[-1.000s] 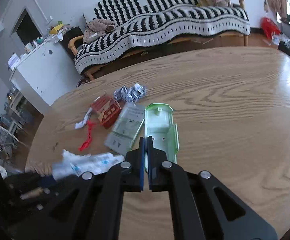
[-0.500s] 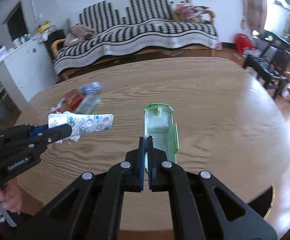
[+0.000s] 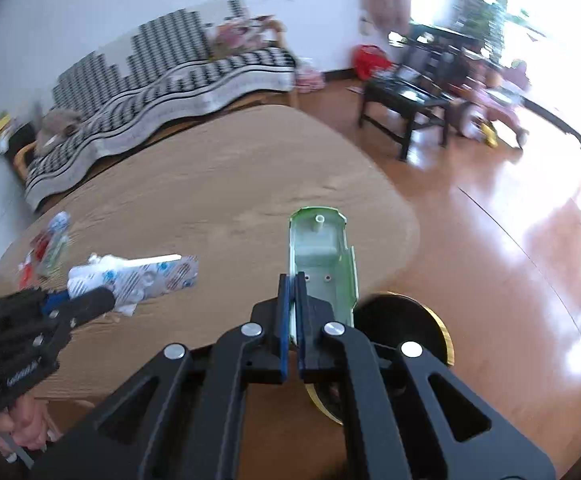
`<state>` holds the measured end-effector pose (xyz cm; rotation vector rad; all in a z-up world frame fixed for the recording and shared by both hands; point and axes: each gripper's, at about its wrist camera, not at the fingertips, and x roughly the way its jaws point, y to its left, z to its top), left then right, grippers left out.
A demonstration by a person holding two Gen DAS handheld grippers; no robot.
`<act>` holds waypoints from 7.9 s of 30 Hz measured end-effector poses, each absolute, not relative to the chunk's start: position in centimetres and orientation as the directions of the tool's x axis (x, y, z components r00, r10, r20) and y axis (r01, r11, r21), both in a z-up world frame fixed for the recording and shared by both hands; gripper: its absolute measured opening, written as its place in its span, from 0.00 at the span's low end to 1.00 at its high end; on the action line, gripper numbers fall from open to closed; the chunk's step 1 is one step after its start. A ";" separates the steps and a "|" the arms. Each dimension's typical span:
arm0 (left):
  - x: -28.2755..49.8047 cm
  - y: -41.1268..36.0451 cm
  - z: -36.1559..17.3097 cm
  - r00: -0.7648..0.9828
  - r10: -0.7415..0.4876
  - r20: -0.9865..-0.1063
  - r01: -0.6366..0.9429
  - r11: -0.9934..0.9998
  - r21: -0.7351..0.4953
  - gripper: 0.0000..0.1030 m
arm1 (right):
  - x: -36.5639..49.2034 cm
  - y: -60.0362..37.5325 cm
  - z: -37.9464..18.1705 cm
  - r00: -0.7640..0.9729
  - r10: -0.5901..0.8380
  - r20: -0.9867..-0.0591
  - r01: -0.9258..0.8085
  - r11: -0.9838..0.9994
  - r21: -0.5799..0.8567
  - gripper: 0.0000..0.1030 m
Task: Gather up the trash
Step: 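Carry the blister pack and green tray over the bin, then open both grippers over the bin to drop the blister pack and tray, then move both tools back over the table toward the remaining trash, then grasp the red ribbon with the left gripper while the right grasps the white-green card box, then carry the ribbon and card box over the bin, then open both grippers over the bin to release the ribbon and box, then move both tools back over the table toward the remaining trash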
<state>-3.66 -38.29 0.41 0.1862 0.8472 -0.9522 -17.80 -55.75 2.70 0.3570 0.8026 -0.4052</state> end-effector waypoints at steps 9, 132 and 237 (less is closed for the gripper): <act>-8.1 -45.9 -2.9 0.180 -0.651 -0.737 0.858 0.471 -0.206 0.17 | -22.0 -62.3 -1.4 0.536 -0.177 -0.825 0.586 0.782 0.213 0.03; 16.2 0.0 -4.1 0.597 -0.047 -0.801 0.140 0.989 0.047 0.08 | 15.2 -14.1 -5.9 0.595 -0.025 -0.803 0.019 1.000 -0.017 0.56; 2.6 -29.0 1.7 0.436 -0.565 -0.701 0.646 0.738 -0.193 0.86 | -7.5 -48.3 4.4 0.688 -0.049 -0.724 0.342 0.902 0.265 0.82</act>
